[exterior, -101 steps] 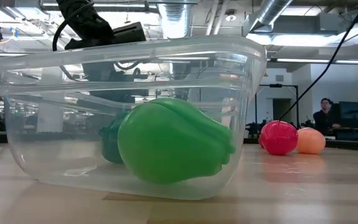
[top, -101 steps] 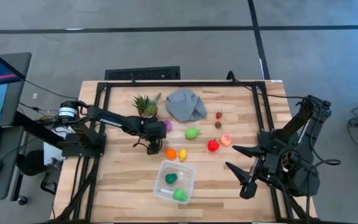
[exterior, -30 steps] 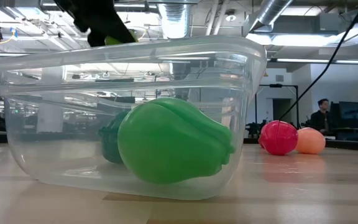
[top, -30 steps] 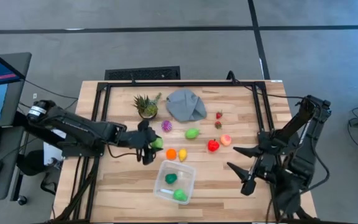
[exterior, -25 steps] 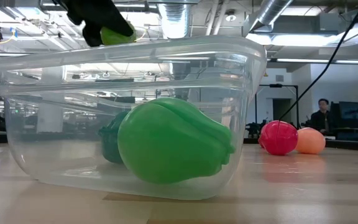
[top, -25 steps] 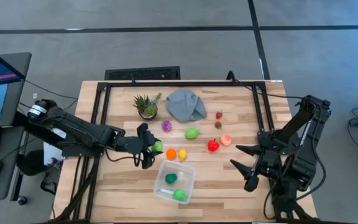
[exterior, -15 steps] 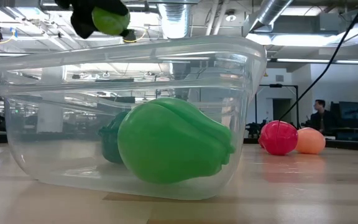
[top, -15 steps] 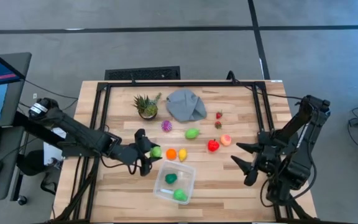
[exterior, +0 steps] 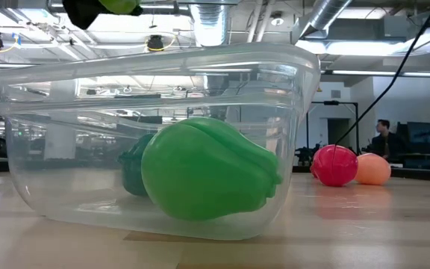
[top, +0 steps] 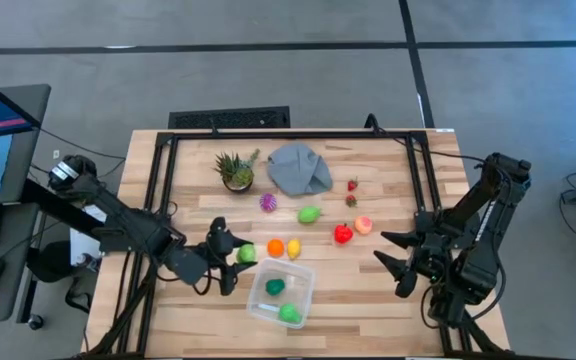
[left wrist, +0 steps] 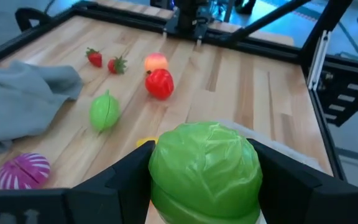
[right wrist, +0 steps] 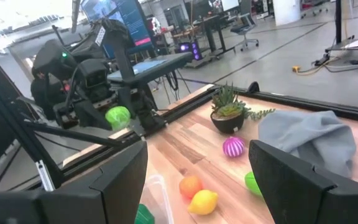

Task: Pick and placing Produce into tupperware
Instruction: Put the cabbage into the transparent bin

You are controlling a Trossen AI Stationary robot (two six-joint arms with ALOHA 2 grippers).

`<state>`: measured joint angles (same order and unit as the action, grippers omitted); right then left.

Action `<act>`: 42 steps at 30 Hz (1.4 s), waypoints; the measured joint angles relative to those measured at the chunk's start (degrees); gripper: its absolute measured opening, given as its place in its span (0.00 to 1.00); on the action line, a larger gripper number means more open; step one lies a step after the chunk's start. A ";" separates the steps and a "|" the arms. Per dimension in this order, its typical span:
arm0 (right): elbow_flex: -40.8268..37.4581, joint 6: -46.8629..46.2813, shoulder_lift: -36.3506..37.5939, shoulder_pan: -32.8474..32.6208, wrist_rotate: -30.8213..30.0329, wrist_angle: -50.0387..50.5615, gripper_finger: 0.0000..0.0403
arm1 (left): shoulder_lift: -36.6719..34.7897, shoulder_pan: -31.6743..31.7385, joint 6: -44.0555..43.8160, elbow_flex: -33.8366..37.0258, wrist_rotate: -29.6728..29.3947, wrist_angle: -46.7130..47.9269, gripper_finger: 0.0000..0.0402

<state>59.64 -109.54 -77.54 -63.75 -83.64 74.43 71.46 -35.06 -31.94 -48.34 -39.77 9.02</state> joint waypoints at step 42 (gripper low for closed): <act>0.02 -0.02 0.00 -2.27 0.00 -1.40 0.76 | 22.51 -5.29 -8.61 -0.04 1.28 -26.31 0.55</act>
<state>59.66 -109.56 -77.54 -66.02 -83.64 73.03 93.97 -40.35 -40.55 -48.38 -38.49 -17.29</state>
